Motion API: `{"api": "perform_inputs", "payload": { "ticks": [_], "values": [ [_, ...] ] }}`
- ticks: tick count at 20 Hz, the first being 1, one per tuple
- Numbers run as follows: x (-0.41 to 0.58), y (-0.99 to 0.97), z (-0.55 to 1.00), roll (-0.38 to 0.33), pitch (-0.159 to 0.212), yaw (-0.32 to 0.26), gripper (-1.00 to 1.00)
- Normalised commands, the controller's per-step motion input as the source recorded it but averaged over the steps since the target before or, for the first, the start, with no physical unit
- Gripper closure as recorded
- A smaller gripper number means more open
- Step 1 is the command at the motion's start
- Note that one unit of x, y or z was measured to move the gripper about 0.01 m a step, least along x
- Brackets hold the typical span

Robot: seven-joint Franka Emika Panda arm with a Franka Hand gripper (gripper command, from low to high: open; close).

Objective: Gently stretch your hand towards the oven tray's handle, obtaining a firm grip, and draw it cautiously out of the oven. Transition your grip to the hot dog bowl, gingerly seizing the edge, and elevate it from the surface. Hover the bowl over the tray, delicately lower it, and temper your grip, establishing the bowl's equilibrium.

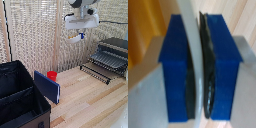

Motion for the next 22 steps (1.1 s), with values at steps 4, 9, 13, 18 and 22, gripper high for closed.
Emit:
{"api": "perform_inputs", "payload": {
  "ticks": [4,9,13,18,22],
  "values": [
    [0.010,-0.91,0.01,0.027,-0.063,-0.079,1.00],
    [0.000,-0.92,-0.03,0.026,-0.063,-0.081,1.00],
    [-0.030,-0.90,-0.19,0.036,-0.056,-0.082,1.00],
    [-0.031,-0.79,-0.37,0.054,-0.029,-0.070,1.00],
    [0.000,-0.70,-0.28,0.061,-0.001,-0.068,1.00]
  ]
}}
